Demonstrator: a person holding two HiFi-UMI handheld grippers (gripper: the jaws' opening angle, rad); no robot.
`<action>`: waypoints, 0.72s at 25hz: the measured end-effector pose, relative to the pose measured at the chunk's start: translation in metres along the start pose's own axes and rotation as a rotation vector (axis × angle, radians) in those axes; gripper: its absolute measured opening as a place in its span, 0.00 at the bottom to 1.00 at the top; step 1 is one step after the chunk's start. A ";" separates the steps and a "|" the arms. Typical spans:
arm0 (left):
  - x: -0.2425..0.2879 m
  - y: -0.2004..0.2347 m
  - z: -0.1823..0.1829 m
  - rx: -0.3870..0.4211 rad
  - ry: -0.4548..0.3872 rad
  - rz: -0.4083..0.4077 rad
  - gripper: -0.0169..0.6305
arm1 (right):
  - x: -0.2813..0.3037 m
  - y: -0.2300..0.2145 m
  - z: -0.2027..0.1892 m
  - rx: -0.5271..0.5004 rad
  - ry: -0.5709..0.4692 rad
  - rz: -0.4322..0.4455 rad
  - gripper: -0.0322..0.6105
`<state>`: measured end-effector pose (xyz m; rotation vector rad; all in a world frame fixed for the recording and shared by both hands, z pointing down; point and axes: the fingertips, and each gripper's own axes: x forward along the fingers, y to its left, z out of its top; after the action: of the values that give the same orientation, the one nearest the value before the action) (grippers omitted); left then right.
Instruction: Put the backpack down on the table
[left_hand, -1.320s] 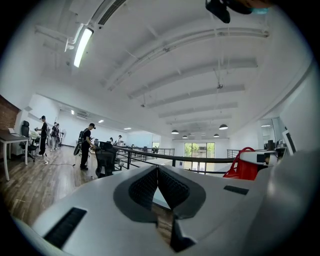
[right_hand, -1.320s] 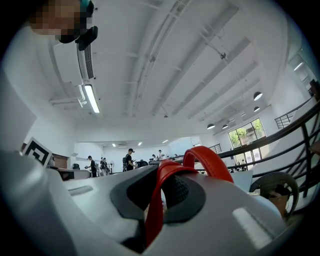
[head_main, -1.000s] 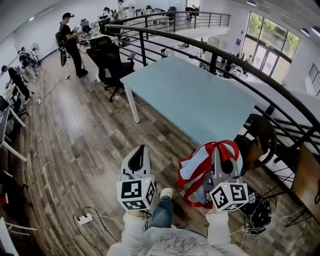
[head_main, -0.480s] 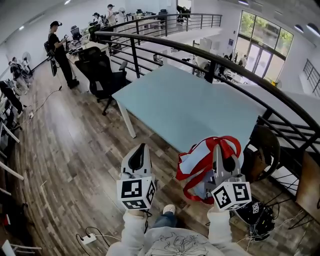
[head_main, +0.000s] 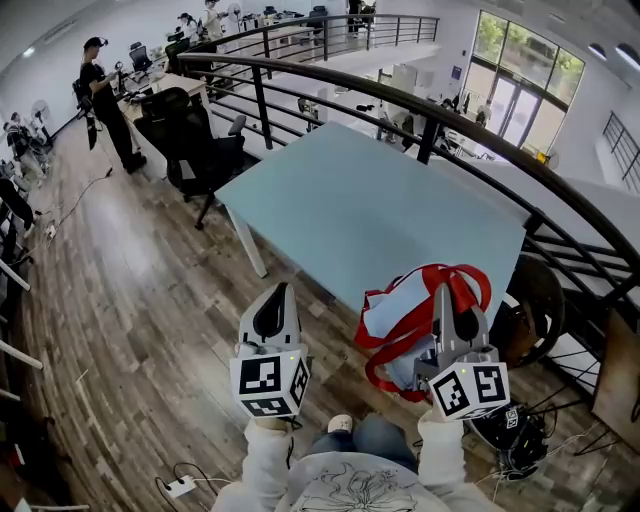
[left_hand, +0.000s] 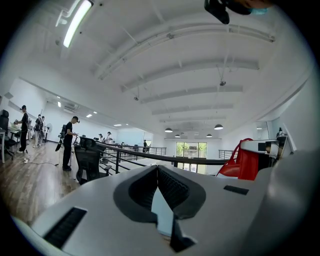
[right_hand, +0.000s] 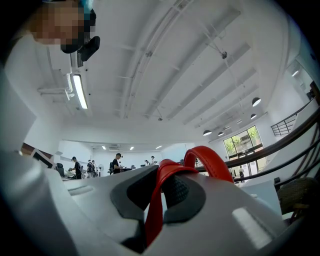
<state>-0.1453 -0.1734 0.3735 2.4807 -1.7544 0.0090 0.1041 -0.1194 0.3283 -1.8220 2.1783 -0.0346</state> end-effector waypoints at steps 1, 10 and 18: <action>0.006 0.003 -0.002 -0.006 0.005 0.001 0.04 | 0.005 0.000 -0.002 0.000 0.006 -0.001 0.09; 0.059 0.014 -0.007 -0.014 0.025 -0.002 0.04 | 0.054 -0.017 -0.009 -0.009 0.017 -0.001 0.09; 0.121 0.022 -0.003 -0.009 0.023 0.020 0.04 | 0.116 -0.044 -0.008 -0.018 -0.002 0.037 0.09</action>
<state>-0.1251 -0.2942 0.3862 2.4468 -1.7656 0.0309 0.1266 -0.2412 0.3202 -1.7899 2.2176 -0.0055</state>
